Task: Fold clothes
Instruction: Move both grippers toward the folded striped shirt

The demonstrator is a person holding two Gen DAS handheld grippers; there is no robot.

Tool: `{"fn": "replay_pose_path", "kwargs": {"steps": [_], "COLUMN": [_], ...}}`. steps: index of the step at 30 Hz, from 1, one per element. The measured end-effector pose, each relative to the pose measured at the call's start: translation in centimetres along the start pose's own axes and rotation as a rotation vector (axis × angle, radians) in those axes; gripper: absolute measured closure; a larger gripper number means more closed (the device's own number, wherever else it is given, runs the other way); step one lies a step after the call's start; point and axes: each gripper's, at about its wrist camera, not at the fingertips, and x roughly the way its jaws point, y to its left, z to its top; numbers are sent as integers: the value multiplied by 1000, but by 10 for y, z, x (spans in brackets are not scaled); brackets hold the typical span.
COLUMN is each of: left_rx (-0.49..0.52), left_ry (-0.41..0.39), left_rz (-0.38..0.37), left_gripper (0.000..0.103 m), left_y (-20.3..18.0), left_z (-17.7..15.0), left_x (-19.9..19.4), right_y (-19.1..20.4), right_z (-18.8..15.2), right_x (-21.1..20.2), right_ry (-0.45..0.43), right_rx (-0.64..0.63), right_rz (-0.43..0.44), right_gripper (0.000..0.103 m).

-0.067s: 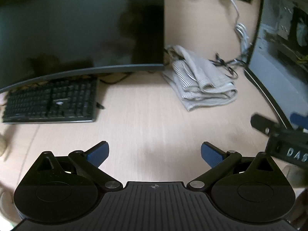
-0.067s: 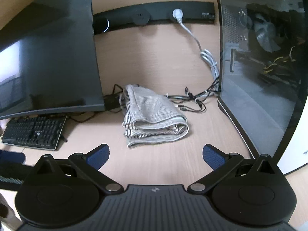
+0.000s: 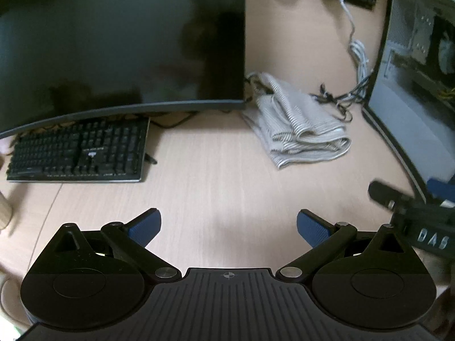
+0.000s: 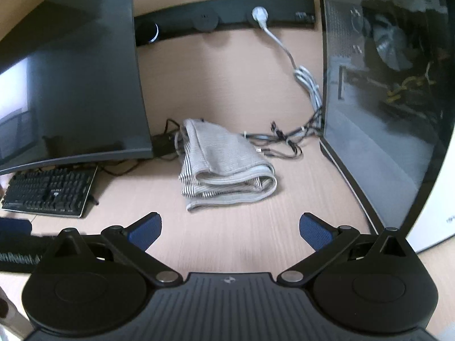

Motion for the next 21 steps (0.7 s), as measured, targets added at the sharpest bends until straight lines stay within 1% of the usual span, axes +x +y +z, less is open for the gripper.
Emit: {"fn": "replay_pose_path", "kwargs": {"steps": [3,5,8,9,10,12,14,17,21], "left_rx": [15,25,31,11,-6,-19,-35,-51,-50], "left_ry": [26,44,67,56,51,57,56,61,69], "left_rz": [5,9,26,32,34,41,47,58,55], "left_gripper": [0,0,0,0,0,0,0,0,0], "left_y": [1,1,-3,-6,-6,-4,-1,-2,-3], "left_z": [0,1,4,1,-1,1,1,1,0], "left_x": [2,4,1,-5,-8,-6,-4,-2,2], "right_y": [-2,-11,-24,-25,-20,-26,-26,-26,-25], "right_z": [2,-1,-2,-6,-11,-6,-5,-5,-4], "right_x": [4,3,-1,-2,-3,5,8,9,12], "right_ry": [-27,-69,-65,-65,-49,16,45,58,66], "right_rx": [13,35,96,107,117,143,148,136,126], "right_rz": [-14,-17,10,14,18,49,74,95,112], "right_gripper": [0,0,0,0,0,0,0,0,0]}}
